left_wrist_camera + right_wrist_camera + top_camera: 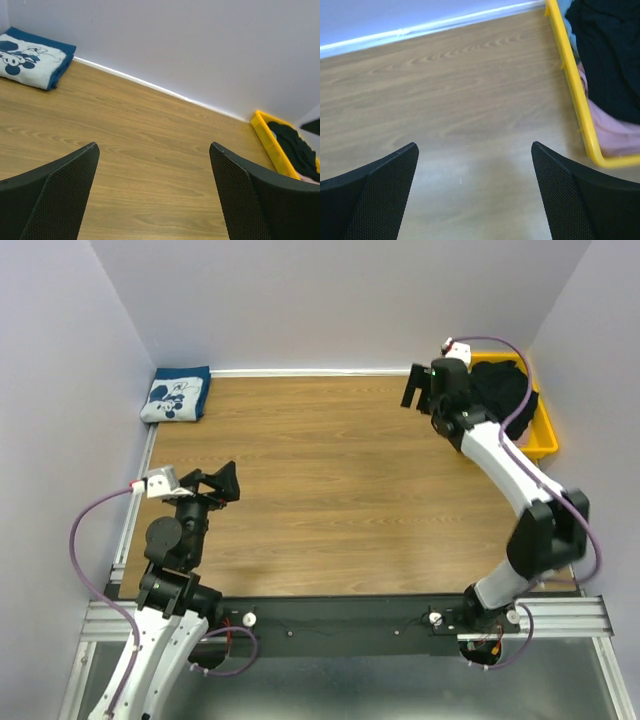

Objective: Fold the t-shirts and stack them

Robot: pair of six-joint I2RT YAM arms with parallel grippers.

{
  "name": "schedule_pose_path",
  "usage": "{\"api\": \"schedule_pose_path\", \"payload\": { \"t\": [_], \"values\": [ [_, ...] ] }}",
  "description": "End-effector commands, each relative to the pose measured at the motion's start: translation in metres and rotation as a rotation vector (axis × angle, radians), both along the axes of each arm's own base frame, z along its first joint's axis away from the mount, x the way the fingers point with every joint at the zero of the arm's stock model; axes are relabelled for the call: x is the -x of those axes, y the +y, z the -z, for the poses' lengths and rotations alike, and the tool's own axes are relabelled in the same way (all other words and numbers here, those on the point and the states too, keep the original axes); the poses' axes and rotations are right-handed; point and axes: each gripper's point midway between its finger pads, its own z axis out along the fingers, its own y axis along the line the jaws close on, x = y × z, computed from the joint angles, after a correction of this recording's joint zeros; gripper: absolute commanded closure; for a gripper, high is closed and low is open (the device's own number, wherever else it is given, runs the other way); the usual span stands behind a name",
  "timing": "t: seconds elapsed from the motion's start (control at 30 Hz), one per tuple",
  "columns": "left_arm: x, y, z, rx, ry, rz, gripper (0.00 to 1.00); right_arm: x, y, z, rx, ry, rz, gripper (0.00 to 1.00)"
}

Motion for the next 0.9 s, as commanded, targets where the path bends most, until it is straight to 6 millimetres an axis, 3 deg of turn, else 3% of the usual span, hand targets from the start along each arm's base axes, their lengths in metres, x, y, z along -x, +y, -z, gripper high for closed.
{"api": "schedule_pose_path", "payload": {
  "t": [0.0,0.1,0.13,0.17,0.2,0.23,0.27,0.33,0.43,0.57,0.67,0.73,0.83,0.87],
  "values": [
    [-0.008,-0.016,0.003,-0.046,0.011,0.076,0.02,-0.049,-0.031,0.006,0.018,0.001,0.129,0.0],
    [-0.012,-0.021,0.009,-0.06,0.047,0.096,0.02,-0.084,-0.077,0.03,0.009,0.033,0.25,0.04],
    [-0.013,-0.023,0.012,-0.063,0.055,0.103,0.02,-0.091,-0.105,0.036,-0.014,0.033,0.318,0.08],
    [-0.013,-0.022,0.011,-0.06,0.05,0.102,0.01,-0.098,-0.118,0.053,-0.021,0.06,0.346,0.1],
    [-0.013,-0.023,0.012,-0.062,0.052,0.105,0.01,-0.106,-0.127,0.052,-0.04,0.051,0.355,0.15],
    [-0.013,-0.023,0.012,-0.062,0.05,0.103,0.01,-0.111,-0.137,0.055,-0.055,0.053,0.367,0.19],
    [-0.013,-0.023,0.013,-0.062,0.05,0.103,0.01,-0.114,-0.161,0.069,-0.065,0.073,0.4,0.23],
    [-0.015,-0.023,0.014,-0.063,0.052,0.102,0.01,-0.121,-0.183,0.069,-0.077,0.069,0.412,0.25],
    [-0.016,-0.026,0.018,-0.073,0.064,0.115,0.01,-0.126,-0.212,0.095,-0.057,0.112,0.443,0.3],
    [-0.018,-0.028,0.022,-0.075,0.079,0.123,0.01,-0.121,-0.235,0.137,-0.069,0.192,0.446,0.37],
    [-0.018,-0.03,0.022,-0.075,0.078,0.136,0.02,-0.12,-0.236,0.167,-0.069,0.253,0.39,0.42],
    [-0.019,-0.03,0.023,-0.075,0.083,0.136,0.02,-0.12,-0.228,0.177,-0.077,0.279,0.327,0.43],
    [-0.019,-0.028,0.024,-0.074,0.091,0.126,0.02,-0.117,-0.224,0.183,-0.064,0.299,0.289,0.56],
    [-0.019,-0.029,0.025,-0.075,0.092,0.129,0.02,-0.116,-0.224,0.178,-0.052,0.294,0.284,0.68]
  ]
}}
